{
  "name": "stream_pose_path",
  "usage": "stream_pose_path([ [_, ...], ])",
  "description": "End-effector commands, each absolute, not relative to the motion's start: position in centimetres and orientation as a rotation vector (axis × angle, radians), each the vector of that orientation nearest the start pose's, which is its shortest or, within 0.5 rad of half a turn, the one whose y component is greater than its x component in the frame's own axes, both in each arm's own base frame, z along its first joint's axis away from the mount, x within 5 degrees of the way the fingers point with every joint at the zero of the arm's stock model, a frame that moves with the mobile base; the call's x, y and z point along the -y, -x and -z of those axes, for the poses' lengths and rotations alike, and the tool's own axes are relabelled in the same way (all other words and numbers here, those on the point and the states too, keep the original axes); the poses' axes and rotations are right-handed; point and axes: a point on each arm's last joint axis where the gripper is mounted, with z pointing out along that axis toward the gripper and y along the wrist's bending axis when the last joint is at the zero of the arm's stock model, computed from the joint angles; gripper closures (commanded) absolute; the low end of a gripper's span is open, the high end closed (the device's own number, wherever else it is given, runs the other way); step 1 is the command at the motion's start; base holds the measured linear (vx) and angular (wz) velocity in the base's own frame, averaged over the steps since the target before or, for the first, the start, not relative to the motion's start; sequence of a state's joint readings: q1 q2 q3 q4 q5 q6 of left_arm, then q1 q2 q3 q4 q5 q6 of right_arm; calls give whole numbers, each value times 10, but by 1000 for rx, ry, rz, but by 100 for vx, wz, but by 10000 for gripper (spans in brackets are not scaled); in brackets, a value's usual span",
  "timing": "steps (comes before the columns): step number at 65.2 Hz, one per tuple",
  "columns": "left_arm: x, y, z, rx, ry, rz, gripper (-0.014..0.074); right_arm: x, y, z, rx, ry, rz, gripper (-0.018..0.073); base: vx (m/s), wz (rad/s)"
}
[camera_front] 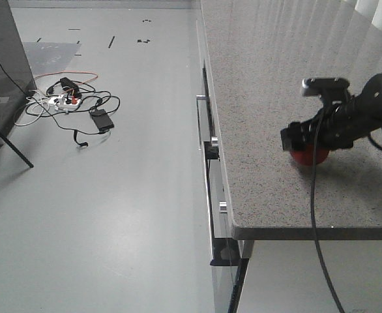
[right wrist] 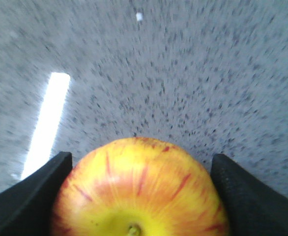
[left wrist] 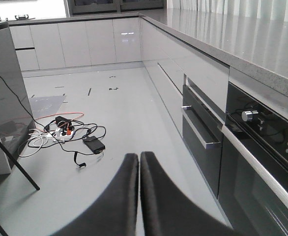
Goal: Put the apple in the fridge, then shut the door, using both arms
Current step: 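Lower the right gripper and close it around the apple, then lift the apple off the countertop with the right gripper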
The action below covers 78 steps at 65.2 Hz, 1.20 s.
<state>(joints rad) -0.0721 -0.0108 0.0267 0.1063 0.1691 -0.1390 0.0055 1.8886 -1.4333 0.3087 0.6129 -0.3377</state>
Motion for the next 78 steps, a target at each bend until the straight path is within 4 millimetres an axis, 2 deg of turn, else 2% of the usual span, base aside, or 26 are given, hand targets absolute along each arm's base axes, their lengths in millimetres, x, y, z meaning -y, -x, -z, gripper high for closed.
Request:
stream_pose_path([
  [1, 3, -56, -192, -1596, -16, 80, 604, -17, -403, -312, -2265, 158, -182, 382, 0, 0],
  [5, 3, -56, -192, -1596, -16, 80, 604, -19, -388, -341, -2189, 177, -193, 384, 0, 0],
  [9, 3, -56, -192, -1596, -16, 80, 604, -21, -374, -362, -2147, 191, -213, 384, 0, 0],
  [17, 3, -56, -192, -1596, -16, 80, 604, -26, -330, -409, -2069, 213, -277, 382, 0, 0],
  [24, 3, -56, -192, -1596, -16, 80, 604, -30, -295, -436, -2037, 252, -306, 382, 0, 0],
  [31, 3, -56, -192, -1596, -16, 80, 604, -32, -264, -454, -2025, 297, -319, 381, 0, 0],
  [39, 3, -56, -192, -1596, -16, 80, 604, -34, -236, -467, -2016, 338, -326, 381, 0, 0],
  [50, 3, -56, -192, -1596, -16, 80, 604, -35, -216, -476, -1996, 359, -324, 381, 0, 0],
  [78, 3, -56, -192, -1596, -16, 80, 604, -35, -211, -479, -1980, 359, -322, 381, 0, 0],
])
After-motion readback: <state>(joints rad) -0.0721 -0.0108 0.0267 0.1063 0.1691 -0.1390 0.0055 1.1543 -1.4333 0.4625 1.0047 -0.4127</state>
